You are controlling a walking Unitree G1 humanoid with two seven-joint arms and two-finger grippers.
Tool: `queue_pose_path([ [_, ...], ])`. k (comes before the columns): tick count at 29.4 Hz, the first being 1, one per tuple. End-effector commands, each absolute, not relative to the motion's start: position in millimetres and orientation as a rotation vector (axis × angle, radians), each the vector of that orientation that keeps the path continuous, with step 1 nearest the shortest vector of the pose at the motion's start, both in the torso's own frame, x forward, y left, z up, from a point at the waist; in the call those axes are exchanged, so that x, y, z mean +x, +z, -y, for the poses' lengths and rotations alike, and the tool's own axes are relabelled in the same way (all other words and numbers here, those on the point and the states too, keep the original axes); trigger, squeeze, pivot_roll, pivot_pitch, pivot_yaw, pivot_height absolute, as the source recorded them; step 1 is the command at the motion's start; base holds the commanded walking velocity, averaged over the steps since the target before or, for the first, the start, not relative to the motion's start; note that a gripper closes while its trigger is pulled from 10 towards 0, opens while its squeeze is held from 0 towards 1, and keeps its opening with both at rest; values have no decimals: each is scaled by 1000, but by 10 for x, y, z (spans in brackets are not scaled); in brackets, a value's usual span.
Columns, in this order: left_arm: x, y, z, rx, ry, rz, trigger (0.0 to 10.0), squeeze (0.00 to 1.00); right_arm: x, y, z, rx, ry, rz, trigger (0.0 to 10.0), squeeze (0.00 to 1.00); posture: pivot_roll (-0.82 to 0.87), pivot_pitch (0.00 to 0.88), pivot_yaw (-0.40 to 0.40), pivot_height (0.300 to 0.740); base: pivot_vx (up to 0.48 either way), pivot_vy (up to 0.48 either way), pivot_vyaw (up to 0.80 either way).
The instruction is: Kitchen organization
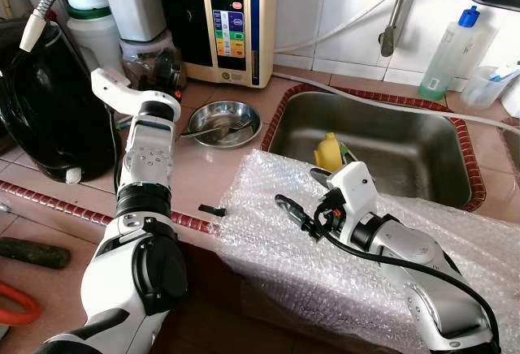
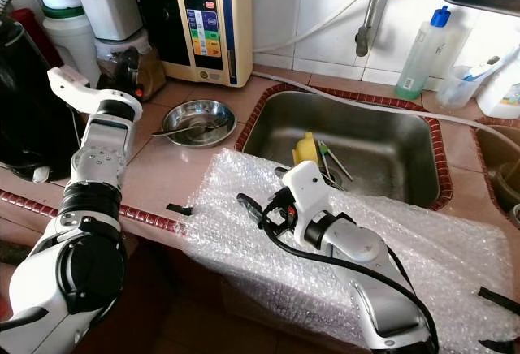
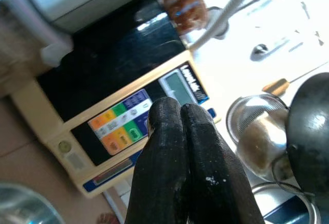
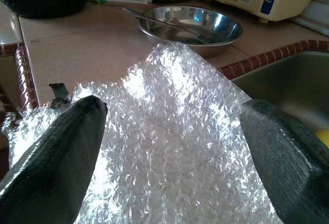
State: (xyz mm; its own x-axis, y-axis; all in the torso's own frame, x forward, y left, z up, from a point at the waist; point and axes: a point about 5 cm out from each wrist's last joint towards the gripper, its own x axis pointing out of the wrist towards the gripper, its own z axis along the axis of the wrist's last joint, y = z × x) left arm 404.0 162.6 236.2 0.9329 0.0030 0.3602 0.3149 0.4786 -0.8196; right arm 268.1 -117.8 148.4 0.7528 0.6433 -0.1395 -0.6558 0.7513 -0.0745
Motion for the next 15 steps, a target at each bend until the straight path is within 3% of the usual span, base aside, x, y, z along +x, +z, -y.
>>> queue_pose_path([
  [1,4040,2438,-1605,-1004,-205,351,0,0,2697,1516,1149,-129,719,-88,10000,129,-117,0,44,740,0,0,0],
  [2,4035,2373,-1618,-947,-167,335,0,0,2700,1513,1142,-129,720,-87,10000,129,-114,0,45,740,0,0,0],
  [3,4032,2318,-1643,-918,-128,318,3451,0,2700,1511,1139,-129,721,-87,10000,125,-114,0,46,740,0,0,0],
  [4,4028,2281,-1660,-900,-102,307,3451,0,2700,1510,1137,-129,721,-87,10000,125,-114,0,46,740,0,0,0],
  [5,4021,2219,-1708,-895,-46,290,10000,1000,2699,1507,1135,-129,721,-87,10000,129,-112,0,46,740,0,0,0],
  [11,3965,1995,-1772,-886,85,222,10000,1000,2688,1483,1140,-131,722,-92,10000,133,-107,0,46,740,0,0,0],
  [15,3887,1740,-1651,-887,138,121,10000,1000,2690,1479,1129,-135,729,-94,10000,133,-105,0,44,740,0,0,0],
])
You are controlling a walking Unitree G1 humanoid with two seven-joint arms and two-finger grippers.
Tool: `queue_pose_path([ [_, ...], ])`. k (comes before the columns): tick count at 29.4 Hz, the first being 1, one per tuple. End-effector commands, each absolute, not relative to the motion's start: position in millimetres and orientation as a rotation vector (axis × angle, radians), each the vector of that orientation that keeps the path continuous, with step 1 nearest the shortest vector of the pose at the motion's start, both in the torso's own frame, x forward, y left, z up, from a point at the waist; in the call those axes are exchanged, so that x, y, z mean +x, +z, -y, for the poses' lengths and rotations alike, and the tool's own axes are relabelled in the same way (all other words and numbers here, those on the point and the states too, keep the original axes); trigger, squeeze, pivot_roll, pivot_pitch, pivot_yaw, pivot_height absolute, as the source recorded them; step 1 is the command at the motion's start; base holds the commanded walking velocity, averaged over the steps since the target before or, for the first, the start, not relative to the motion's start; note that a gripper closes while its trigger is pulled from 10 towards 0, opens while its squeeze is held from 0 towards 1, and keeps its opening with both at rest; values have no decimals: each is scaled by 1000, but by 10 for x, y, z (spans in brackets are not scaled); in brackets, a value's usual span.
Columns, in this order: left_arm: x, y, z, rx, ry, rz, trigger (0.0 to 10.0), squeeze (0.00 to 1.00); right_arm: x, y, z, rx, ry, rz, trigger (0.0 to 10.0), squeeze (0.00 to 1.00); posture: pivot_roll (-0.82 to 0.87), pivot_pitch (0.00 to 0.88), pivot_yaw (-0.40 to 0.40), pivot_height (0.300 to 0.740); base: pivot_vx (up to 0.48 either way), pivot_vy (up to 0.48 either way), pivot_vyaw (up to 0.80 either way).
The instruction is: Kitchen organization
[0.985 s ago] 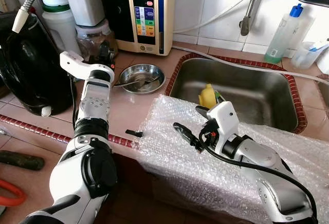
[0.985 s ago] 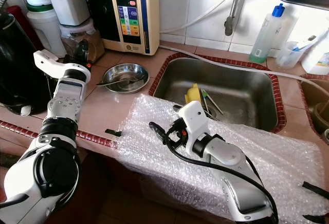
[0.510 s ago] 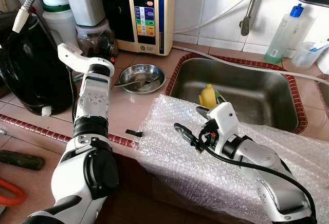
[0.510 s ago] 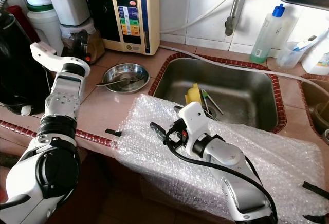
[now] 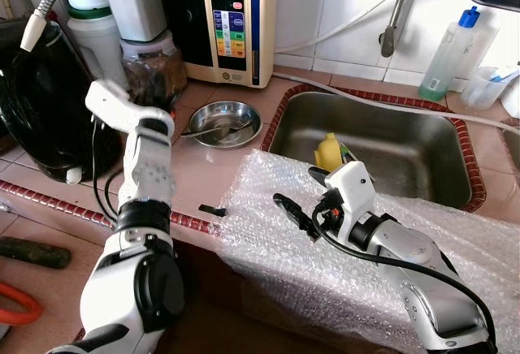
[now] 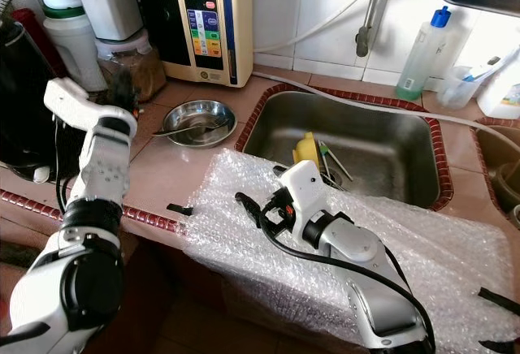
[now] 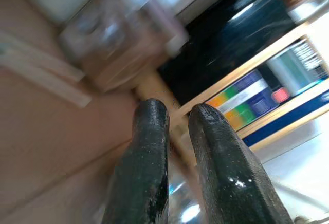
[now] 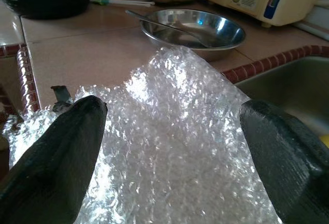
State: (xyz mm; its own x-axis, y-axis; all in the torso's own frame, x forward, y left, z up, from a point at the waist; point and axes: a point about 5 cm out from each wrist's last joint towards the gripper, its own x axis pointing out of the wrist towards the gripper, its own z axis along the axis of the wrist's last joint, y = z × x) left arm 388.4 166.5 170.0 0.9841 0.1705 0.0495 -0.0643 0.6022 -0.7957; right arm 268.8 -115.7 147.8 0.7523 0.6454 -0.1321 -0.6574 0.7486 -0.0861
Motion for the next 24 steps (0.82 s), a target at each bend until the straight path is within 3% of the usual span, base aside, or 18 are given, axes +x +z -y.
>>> queue_pose_path([
  [1,3866,1687,-1610,-900,150,94,10000,1000,2690,1479,1127,-138,732,-93,10000,129,-103,0,41,740,0,0,0],
  [24,3809,1488,-1543,-944,210,12,10000,1000,2654,1462,1120,-158,754,-103,10000,137,-113,0,42,740,0,0,0],
])
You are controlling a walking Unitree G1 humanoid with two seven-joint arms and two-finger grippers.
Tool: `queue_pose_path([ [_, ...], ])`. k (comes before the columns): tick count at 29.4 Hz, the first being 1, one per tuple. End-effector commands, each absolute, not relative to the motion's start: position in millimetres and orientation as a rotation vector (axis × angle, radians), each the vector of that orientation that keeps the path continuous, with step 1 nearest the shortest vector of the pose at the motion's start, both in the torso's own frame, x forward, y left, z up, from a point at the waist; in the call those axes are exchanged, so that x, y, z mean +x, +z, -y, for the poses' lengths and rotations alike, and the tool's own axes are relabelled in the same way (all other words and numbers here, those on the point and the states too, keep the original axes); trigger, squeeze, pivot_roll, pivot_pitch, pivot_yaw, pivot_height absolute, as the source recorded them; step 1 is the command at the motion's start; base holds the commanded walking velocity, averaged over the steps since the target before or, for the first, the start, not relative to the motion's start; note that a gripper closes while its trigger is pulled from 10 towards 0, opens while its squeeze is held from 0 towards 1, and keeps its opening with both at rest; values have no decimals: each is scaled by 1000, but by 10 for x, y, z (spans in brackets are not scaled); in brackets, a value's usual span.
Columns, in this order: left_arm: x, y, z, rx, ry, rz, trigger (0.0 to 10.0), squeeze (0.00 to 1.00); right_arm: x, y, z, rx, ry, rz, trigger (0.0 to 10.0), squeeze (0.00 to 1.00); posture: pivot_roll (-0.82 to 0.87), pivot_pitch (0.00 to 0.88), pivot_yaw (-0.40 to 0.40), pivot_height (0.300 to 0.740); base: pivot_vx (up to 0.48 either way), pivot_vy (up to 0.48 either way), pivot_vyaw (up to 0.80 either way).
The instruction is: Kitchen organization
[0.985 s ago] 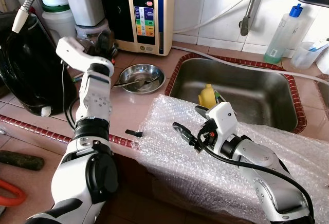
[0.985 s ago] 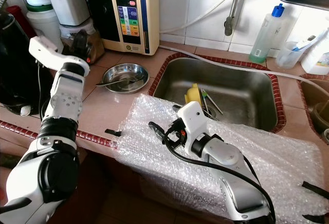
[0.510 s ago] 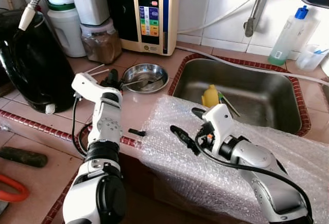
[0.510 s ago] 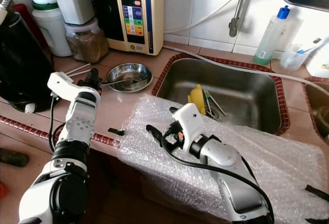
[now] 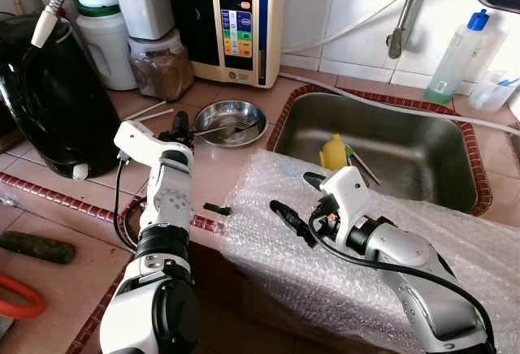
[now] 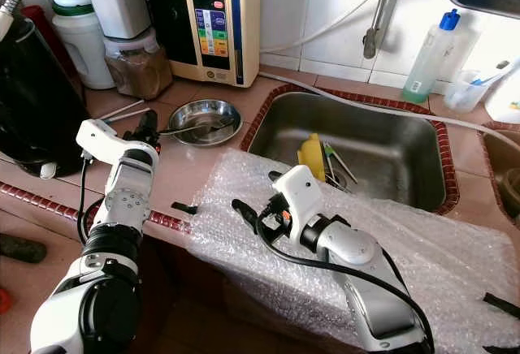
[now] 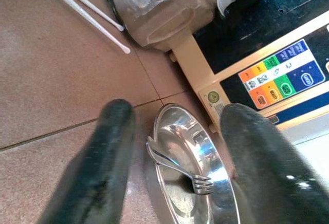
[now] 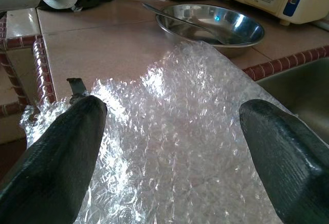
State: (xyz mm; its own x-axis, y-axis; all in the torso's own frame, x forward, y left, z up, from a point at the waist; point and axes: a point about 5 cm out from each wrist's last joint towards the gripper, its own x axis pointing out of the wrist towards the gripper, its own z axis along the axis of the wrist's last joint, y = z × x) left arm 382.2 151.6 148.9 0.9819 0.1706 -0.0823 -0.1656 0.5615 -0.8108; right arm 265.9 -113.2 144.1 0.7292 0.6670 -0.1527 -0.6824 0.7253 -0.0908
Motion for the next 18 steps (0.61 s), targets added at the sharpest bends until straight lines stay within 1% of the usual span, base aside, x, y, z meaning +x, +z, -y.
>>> queue_pose_path([
  [1,3804,1462,-1546,-956,221,5,10000,1000,2652,1460,1117,-158,755,-103,10000,137,-114,0,42,740,0,0,0],
  [10,3812,1410,-1557,-917,237,-27,10000,1000,2648,1458,1120,-157,751,-103,10000,141,-118,0,46,740,0,0,0],
  [11,3816,1416,-1556,-913,237,-29,10000,804,2646,1455,1122,-157,750,-104,10000,137,-118,0,46,740,0,0,0],
  [12,3817,1419,-1554,-909,236,-30,10000,0,2646,1454,1123,-157,750,-104,10000,137,-118,0,46,740,0,0,0],
  [18,3818,1416,-1539,-837,230,-40,10000,0,2651,1456,1119,-157,750,-103,10000,141,-112,0,45,740,0,0,0],
])
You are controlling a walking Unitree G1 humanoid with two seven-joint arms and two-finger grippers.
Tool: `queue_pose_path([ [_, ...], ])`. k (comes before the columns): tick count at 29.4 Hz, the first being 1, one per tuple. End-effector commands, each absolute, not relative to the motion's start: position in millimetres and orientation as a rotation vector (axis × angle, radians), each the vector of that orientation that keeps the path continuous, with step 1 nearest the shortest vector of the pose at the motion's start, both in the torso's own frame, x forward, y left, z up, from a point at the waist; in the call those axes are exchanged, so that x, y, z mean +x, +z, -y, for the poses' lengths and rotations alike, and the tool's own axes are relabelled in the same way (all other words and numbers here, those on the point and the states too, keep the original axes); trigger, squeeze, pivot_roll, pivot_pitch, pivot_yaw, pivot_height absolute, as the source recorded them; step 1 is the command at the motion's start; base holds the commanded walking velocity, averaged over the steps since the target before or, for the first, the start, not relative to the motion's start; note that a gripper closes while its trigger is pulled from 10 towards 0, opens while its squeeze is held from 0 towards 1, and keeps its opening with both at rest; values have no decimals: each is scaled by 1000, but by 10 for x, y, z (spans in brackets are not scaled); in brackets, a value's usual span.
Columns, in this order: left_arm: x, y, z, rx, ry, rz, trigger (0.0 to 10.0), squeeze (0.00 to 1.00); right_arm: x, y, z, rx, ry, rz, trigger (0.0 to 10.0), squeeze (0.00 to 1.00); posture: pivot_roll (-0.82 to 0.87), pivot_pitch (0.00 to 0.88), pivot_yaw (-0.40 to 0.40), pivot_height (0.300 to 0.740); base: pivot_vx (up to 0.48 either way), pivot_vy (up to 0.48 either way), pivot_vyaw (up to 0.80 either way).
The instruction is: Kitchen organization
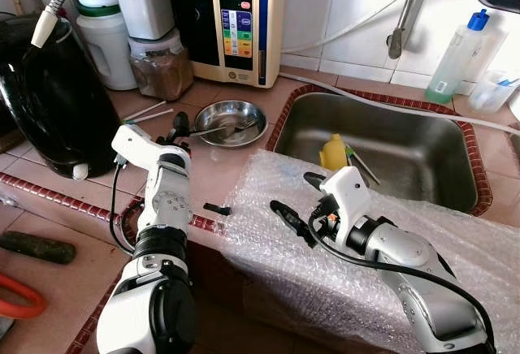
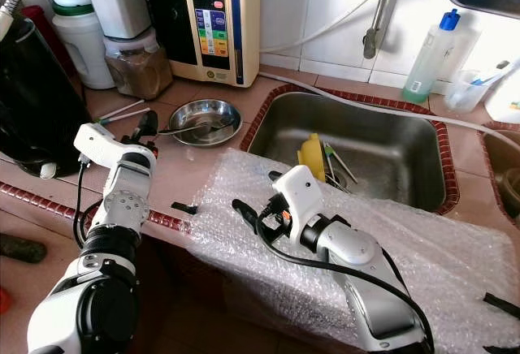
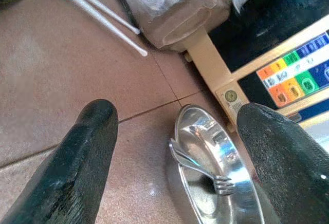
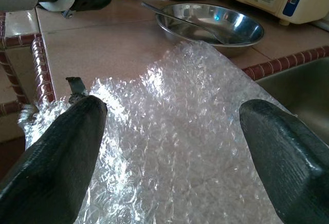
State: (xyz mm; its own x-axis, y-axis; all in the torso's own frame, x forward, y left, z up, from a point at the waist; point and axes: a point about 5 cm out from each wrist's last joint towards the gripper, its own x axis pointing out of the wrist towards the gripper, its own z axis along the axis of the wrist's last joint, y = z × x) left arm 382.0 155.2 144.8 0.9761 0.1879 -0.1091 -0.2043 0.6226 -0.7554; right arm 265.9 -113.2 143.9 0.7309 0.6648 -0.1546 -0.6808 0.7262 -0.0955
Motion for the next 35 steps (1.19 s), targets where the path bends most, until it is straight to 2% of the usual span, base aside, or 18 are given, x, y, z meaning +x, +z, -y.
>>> queue_pose_path([
  [1,3812,1390,-1543,-820,238,-55,10000,0,2654,1456,1117,-157,750,-103,10000,137,-113,0,44,740,0,0,0],
  [7,3809,1276,-1549,-876,254,-109,10000,0,2655,1455,1103,-157,752,-101,10000,137,-118,0,47,740,0,0,0],
  [21,3903,1313,-1515,-956,228,-127,10000,0,2624,1469,1127,-165,740,-101,10000,133,-156,0,59,740,0,0,0],
  [22,3910,1318,-1512,-966,223,-129,9412,0,2617,1468,1137,-167,737,-103,10000,137,-160,0,61,740,0,0,0],
  [23,3919,1324,-1507,-980,220,-130,5412,0,2607,1464,1153,-169,733,-106,10000,141,-163,0,61,740,0,0,0],
  [24,3922,1325,-1505,-985,221,-130,4745,0,2604,1462,1159,-170,731,-108,10000,137,-163,0,61,740,0,0,0],
  [25,3924,1327,-1497,-994,215,-128,2667,0,2599,1461,1162,-171,730,-109,10000,137,-168,0,63,740,0,0,0],
  [26,3930,1331,-1488,-1011,209,-128,0,0,2591,1462,1165,-172,729,-109,10000,137,-172,0,65,740,0,0,0],
  [35,3952,1357,-1469,-1028,183,-127,0,0,2583,1467,1171,-176,725,-112,10000,137,-177,0,69,740,0,0,0],
])
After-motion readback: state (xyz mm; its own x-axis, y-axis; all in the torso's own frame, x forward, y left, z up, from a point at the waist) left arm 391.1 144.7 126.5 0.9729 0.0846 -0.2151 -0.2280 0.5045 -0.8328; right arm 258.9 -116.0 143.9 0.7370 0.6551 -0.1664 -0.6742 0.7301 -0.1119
